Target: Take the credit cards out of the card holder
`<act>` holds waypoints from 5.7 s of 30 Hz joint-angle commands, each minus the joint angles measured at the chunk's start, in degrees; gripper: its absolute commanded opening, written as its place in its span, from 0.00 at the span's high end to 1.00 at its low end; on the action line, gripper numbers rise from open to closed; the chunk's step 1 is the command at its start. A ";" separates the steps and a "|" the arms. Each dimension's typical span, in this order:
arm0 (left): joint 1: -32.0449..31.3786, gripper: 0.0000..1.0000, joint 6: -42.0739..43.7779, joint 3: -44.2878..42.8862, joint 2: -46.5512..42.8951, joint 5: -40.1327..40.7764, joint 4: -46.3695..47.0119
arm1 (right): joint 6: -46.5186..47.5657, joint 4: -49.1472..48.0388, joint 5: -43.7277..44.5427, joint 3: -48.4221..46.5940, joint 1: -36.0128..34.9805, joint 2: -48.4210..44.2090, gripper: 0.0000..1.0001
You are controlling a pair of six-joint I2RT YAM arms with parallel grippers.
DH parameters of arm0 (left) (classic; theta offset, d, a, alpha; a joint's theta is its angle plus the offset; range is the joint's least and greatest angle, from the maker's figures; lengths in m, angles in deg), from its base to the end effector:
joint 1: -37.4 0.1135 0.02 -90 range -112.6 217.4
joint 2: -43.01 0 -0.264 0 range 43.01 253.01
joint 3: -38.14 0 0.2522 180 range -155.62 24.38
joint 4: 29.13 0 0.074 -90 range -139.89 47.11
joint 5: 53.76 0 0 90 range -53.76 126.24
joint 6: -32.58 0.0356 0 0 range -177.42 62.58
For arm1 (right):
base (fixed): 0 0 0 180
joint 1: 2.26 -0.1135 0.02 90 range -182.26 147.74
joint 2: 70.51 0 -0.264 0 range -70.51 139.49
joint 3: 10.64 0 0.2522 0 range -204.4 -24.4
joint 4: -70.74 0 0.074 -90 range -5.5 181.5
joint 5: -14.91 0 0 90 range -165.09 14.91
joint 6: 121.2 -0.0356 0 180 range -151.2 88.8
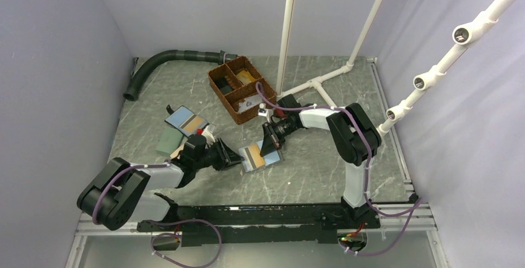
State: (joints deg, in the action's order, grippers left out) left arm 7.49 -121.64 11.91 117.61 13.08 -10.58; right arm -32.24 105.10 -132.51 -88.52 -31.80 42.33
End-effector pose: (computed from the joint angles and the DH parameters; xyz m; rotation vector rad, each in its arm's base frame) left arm 0.1751 -0.1169 0.1264 -0.4284 2.3377 -1.3306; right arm 0.3002 0.2046 0.1251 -0.9140 2.5171 1.5360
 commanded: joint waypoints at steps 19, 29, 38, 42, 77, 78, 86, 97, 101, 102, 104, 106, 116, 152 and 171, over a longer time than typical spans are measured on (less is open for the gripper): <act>-0.32 0.64 2.01 -5.52 4.50 -2.16 7.47 | 3.79 0.57 4.78 2.68 2.65 -5.68 1.00; -2.63 0.57 1.31 -9.51 14.64 -4.29 12.35 | 2.06 -1.00 1.51 2.50 0.93 -5.39 1.00; -2.96 0.61 1.42 -12.03 19.85 -3.08 3.78 | 3.97 1.42 6.21 1.06 1.73 -4.37 1.00; -2.94 0.65 0.23 -11.21 20.90 -2.54 2.12 | 4.95 2.42 8.53 0.84 3.08 -4.60 1.00; -2.43 0.61 4.49 -11.15 10.10 0.19 -0.97 | 3.75 -0.17 1.75 3.30 6.66 -8.09 0.96; -2.43 0.62 4.54 -11.40 9.93 -0.13 -0.29 | 3.45 -0.25 1.68 3.15 6.42 -7.73 0.95; -2.74 0.66 4.00 -13.81 10.80 -2.63 3.73 | 2.25 -0.29 5.01 2.40 5.54 -5.49 0.82; -4.28 0.74 2.11 -18.63 23.19 -6.82 5.05 | 1.83 -0.60 6.62 2.83 5.55 -5.59 0.72; -4.20 0.80 1.74 -17.77 22.51 -4.64 -1.60 | 1.74 -0.65 7.36 3.02 5.55 -5.69 0.64; -4.19 0.81 1.66 -17.55 22.13 -3.98 -3.40 | 1.63 -0.71 7.42 3.08 5.59 -5.65 0.61; -4.04 0.83 1.56 -17.27 21.86 -3.32 -6.75 | 1.29 -0.80 7.44 3.15 5.55 -5.48 0.56; -3.93 0.86 1.16 -17.00 22.67 -3.65 -7.51 | 1.13 -0.91 7.19 3.12 5.56 -5.08 0.51; -2.81 0.96 -1.25 -14.50 21.93 -1.82 -13.06 | -2.96 -2.31 5.45 3.93 5.00 -2.93 0.44; -1.47 1.00 -4.53 -10.82 25.66 -3.78 -13.57 | -11.75 -5.53 6.20 4.53 2.52 3.95 0.33; -1.25 0.99 -4.33 -10.47 25.25 -4.85 -10.39 | -10.55 -5.76 1.84 3.34 4.52 3.94 1.00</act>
State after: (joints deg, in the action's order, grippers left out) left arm 6.37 -129.07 -2.01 140.45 3.29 -9.20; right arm -45.83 98.81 -133.10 -85.75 -27.18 46.02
